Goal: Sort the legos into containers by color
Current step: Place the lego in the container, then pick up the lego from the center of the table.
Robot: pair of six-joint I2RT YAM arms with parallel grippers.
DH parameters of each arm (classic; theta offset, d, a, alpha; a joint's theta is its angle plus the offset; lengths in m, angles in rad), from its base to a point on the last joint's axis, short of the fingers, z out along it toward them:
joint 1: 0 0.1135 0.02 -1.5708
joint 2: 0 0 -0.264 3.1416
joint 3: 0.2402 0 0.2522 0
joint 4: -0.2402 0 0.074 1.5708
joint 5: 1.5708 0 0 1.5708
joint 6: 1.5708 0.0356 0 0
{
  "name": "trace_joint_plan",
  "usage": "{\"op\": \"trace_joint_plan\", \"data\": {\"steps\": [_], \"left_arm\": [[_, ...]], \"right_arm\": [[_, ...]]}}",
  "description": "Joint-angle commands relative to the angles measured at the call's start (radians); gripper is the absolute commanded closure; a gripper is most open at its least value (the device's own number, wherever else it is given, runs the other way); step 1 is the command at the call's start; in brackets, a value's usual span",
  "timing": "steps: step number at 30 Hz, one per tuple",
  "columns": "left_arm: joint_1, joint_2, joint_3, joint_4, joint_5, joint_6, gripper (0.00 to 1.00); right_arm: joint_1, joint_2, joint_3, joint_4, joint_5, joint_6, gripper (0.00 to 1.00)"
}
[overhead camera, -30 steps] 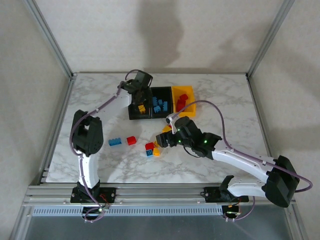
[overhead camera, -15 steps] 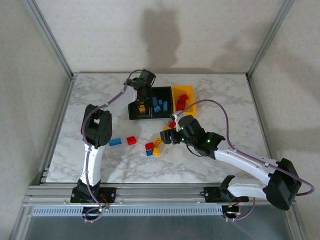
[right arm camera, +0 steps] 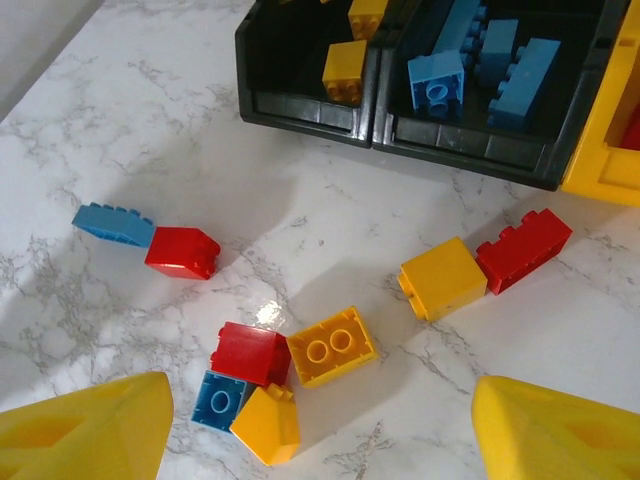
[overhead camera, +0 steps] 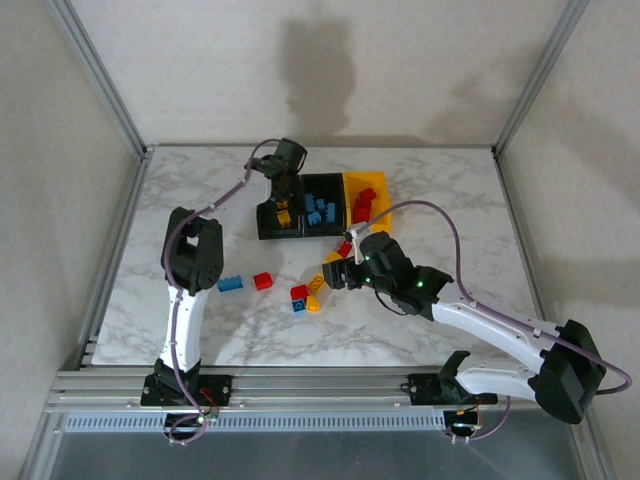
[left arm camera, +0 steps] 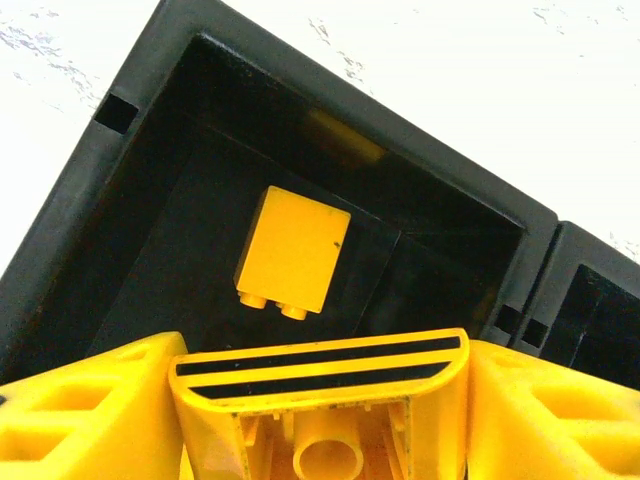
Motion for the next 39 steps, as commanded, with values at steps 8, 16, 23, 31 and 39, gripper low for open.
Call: {"op": "trace_joint_plan", "data": {"steps": [8, 16, 23, 31, 39], "left_arm": [[0.008, 0.014, 0.027, -0.028, -0.019, 0.0, 0.25], [-0.026, -0.088, -0.023, 0.0, 0.025, 0.062, 0.26], [-0.141, -0.286, -0.224, 0.037, 0.119, 0.268, 0.27], [-0.259, -0.38, -0.425, 0.044, 0.216, 0.464, 0.27], [-0.329, -0.303, -0.442, 0.069, 0.229, 0.51, 0.22]], "right_arm": [[-0.007, -0.023, -0.014, 0.0, 0.012, 0.01, 0.21], [-0.02, -0.042, -0.008, -0.017, -0.003, 0.026, 0.21], [-0.083, -0.089, -0.007, -0.14, -0.062, 0.111, 0.21], [-0.231, -0.132, -0.034, -0.269, -0.177, 0.24, 0.21], [-0.389, -0.145, -0.091, -0.325, -0.23, 0.318, 0.2]]}}
